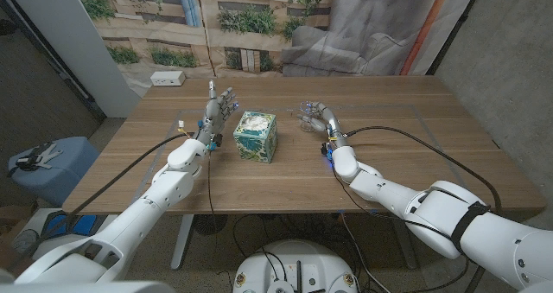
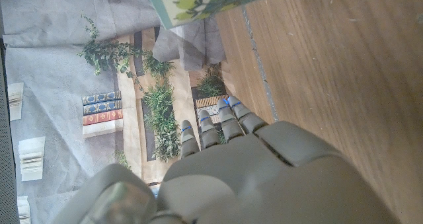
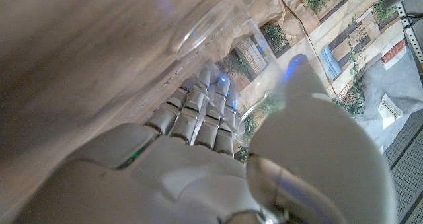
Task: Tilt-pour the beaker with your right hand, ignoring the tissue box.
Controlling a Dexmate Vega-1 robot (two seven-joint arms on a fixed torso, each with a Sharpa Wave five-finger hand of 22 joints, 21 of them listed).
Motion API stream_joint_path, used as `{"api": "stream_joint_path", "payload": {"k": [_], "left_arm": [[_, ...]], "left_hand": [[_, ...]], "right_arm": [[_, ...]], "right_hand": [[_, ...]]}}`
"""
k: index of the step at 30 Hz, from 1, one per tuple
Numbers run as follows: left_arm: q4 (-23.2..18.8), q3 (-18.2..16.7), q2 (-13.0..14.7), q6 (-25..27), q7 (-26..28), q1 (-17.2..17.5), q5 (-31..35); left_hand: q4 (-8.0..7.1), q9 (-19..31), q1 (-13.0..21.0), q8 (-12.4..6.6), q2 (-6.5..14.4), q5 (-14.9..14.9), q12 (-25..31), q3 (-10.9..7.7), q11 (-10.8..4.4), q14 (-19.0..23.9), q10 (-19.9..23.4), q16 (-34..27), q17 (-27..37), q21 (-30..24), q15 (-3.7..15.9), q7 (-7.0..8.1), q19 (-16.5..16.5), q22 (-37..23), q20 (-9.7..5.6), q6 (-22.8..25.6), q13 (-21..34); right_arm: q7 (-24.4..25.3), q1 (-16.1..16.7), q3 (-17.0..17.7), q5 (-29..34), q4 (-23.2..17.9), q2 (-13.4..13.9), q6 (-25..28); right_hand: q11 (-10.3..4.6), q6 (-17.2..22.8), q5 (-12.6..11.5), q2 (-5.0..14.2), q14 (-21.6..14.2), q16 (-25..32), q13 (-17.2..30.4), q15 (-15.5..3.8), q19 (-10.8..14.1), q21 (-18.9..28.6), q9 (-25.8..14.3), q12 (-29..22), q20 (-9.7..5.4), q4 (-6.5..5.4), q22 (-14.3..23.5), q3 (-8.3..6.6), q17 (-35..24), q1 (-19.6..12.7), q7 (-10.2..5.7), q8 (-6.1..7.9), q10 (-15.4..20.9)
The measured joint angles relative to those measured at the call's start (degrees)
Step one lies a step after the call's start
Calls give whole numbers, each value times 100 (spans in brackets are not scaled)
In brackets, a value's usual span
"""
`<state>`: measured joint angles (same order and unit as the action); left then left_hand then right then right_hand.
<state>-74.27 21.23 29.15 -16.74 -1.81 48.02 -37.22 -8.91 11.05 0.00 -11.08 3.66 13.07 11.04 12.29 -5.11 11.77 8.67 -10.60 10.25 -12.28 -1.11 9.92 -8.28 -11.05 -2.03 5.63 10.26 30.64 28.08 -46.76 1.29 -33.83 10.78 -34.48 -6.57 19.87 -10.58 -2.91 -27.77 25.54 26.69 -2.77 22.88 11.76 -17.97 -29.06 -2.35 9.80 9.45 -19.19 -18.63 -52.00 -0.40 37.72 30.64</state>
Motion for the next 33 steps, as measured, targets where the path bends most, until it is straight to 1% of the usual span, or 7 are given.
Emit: {"api": "stream_joint_path", "payload": {"k": [7, 9, 18, 20, 27, 28, 33], "left_arm": [[1, 0, 1, 2, 0, 0, 0], [1, 0, 1, 2, 0, 0, 0], [1, -1, 1, 3, -1, 0, -1], [1, -1, 1, 3, 0, 1, -1], [1, -1, 2, 3, 0, 3, -2], [1, -1, 2, 3, 0, 4, -1], [0, -1, 2, 4, 0, 5, -2]], "left_hand": [[0, 0, 0, 0, 0, 0, 0, 0, 0, 0, 0, 0, 0, 0, 0, 0, 0, 0, 0, 0, 0], [0, 0, 0, 0, 0, 0, 0, 0, 0, 0, 0, 0, 0, 0, 0, 0, 0, 0, 0, 0, 0], [0, 0, 0, 0, 0, 0, 0, 0, 0, 0, 0, 0, 0, 0, 0, 0, 0, 0, 0, 0, 0], [0, 0, 0, 0, 0, 0, 0, 0, 0, 0, 0, 0, 0, 0, 0, 0, 0, 0, 0, 0, 0], [0, 0, 0, 0, 0, 0, 0, 0, 0, 0, 0, 0, 0, 0, 0, 0, 0, 0, 0, 0, 0], [0, 0, 0, 0, 0, 0, 0, 0, 0, 0, 0, 0, 0, 0, 0, 0, 0, 0, 0, 0, 0], [0, 0, 0, 0, 0, 0, 0, 0, 0, 0, 0, 0, 0, 0, 0, 0, 0, 0, 0, 0, 0]], "right_arm": [[66, 134, 67, 24, -361, 126, 131], [83, 202, 108, 37, -540, 189, 192], [138, 438, 271, 101, -1250, 442, 358], [171, 491, 314, 164, -1413, 499, 528], [171, 671, 472, 164, -1998, 723, 528], [74, 690, 493, 193, -2077, 756, 850], [-101, 800, 612, 177, -2484, 944, 1051]], "right_hand": [[22, 42, 21, 97, -104, 91, 67, 1, 92, 0, -26, -62, -12, 1, 0, 1, -78, -98, -42, 79, 22], [31, 73, 21, 44, -144, 103, 86, 0, 140, 0, -26, -85, -17, 1, 0, 1, -106, -152, -50, 101, 31], [123, 205, 21, 58, -267, 269, 182, 1, 317, 0, -10, -190, -30, -23, 0, 26, -240, -257, -62, 198, 123], [123, 205, 21, 57, -267, 278, 196, 1, 316, 0, -10, -193, -30, -22, 0, 27, -261, -257, -61, 227, 123], [155, 236, 21, 58, -267, 330, 242, 1, 358, 0, 17, -222, -30, -39, 30, 58, -333, -257, -31, 255, 155], [155, 236, 21, 59, -267, 351, 242, 1, 358, 0, 17, -229, -30, -39, 30, 58, -333, -256, -31, 255, 155], [154, 236, 20, 60, -267, 369, 269, 1, 358, 0, 17, -238, -30, -83, 30, 102, -360, -255, -31, 277, 154]]}}
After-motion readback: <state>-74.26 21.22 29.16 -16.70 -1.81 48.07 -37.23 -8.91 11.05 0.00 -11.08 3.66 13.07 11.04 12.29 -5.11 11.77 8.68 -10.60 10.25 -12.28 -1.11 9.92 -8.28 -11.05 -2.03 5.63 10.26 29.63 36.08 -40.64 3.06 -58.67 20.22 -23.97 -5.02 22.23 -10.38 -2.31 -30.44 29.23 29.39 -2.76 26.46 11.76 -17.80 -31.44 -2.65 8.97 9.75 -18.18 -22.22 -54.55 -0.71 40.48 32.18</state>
